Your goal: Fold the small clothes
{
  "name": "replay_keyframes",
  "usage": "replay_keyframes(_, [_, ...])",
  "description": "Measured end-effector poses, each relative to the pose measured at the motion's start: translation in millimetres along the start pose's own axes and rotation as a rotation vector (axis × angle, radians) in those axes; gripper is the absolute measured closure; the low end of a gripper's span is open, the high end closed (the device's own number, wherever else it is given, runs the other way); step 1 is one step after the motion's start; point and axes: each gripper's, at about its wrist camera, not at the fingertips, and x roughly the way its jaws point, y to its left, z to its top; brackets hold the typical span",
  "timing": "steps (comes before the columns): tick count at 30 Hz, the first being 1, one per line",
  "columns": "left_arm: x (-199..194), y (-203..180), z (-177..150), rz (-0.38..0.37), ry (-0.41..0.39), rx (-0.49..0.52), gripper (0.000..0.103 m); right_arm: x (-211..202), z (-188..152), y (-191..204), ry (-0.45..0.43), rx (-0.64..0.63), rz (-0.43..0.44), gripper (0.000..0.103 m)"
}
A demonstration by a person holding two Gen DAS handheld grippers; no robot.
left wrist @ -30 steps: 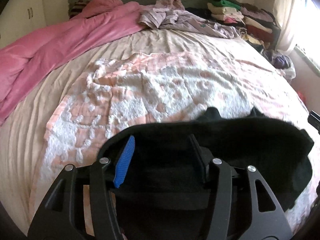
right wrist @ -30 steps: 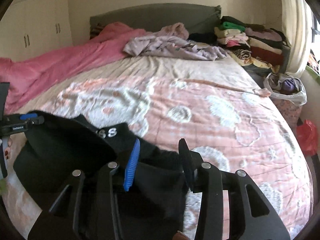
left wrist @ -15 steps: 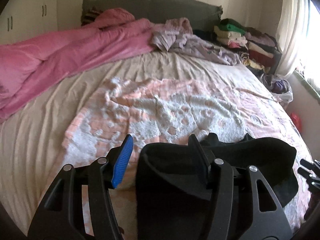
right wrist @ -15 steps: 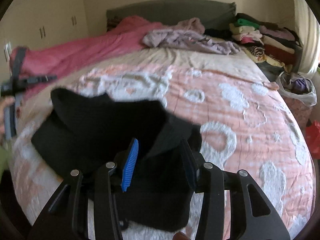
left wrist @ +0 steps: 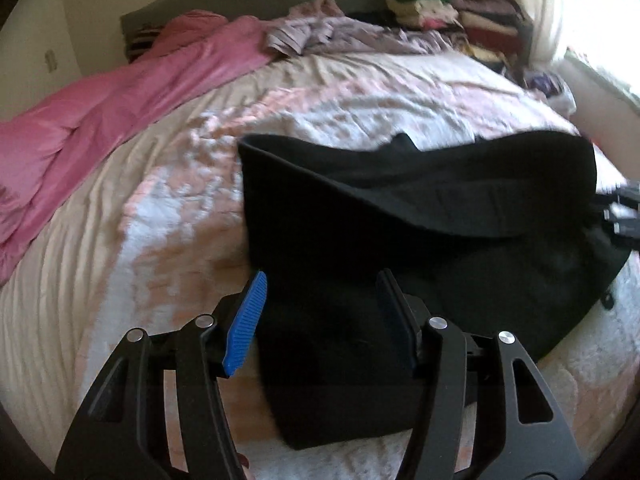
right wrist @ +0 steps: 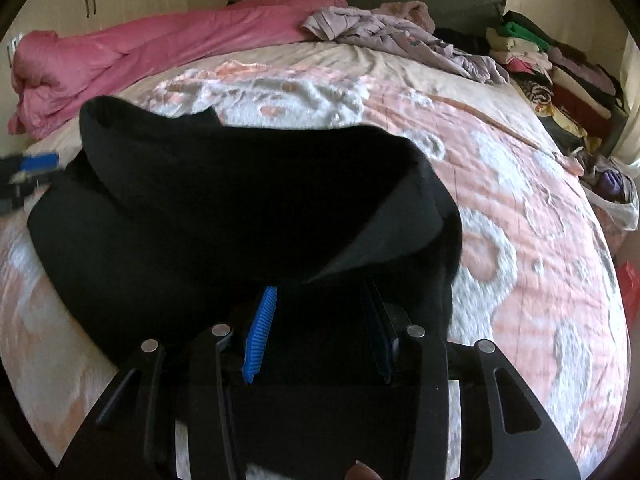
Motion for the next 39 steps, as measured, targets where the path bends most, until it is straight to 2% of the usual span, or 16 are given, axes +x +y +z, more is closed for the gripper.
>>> replay_keyframes(4, [16.4,-11.9,10.5,0.002,0.007,0.030,0.054,8.7,18.2,-4.0,-0.033,0.005,-0.036,0.063])
replay_keyframes(7, [27.3,-14.7,20.4,-0.003,0.019,0.030,0.054,12.8,25.9,-11.2,-0.053,0.002,-0.101,0.063])
replay_keyframes(13, [48.9,0.8,43.6,0.014,0.025,-0.044,0.053,16.2,32.4,-42.0,-0.084,0.085,-0.210,0.062])
replay_keyframes(15, [52.2,12.6,53.1,0.020,0.012,-0.107,0.050,14.7,31.7,-57.3,-0.083,0.144,-0.224,0.061])
replay_keyframes(21, [43.3,41.7,58.2,0.053,-0.045,-0.216,0.046,0.5,19.0,-83.0,-0.104,0.243,-0.190,0.061])
replay_keyframes(23, [43.4,52.8,54.5,0.037,-0.030,-0.263,0.046,-1.1,16.4,-86.9,-0.107,0.265,-0.165,0.055])
replay_keyframes(25, [46.1,59.8,50.5,0.010,-0.008,-0.292,0.046,1.7,15.4,-91.1,-0.101,0.292,-0.119,0.055])
replay_keyframes(31, [60.8,60.3,43.1,-0.010,0.039,-0.297,0.047,22.6,19.1,-86.2,-0.056,0.312,-0.092,0.054])
replay_keyframes(32, [62.1,58.4,41.9,-0.004,0.039,-0.291,0.049,25.8,18.7,-84.2,-0.050,0.314,-0.086,0.054])
replay_keyframes(35, [64.2,51.9,39.8,-0.016,0.039,-0.272,0.066,29.6,17.7,-81.1,-0.045,0.311,-0.068,0.057])
replay_keyframes(36, [64.3,49.2,39.3,-0.017,0.038,-0.264,0.075,29.8,17.7,-80.2,-0.046,0.310,-0.057,0.063])
replay_keyframes(37, [63.5,47.0,39.1,-0.010,0.034,-0.254,0.084,29.4,17.9,-78.7,-0.050,0.308,-0.045,0.082])
replay_keyframes(39, [58.7,40.3,39.6,0.017,0.014,-0.215,0.092,23.7,17.6,-77.6,-0.073,0.301,-0.054,0.095])
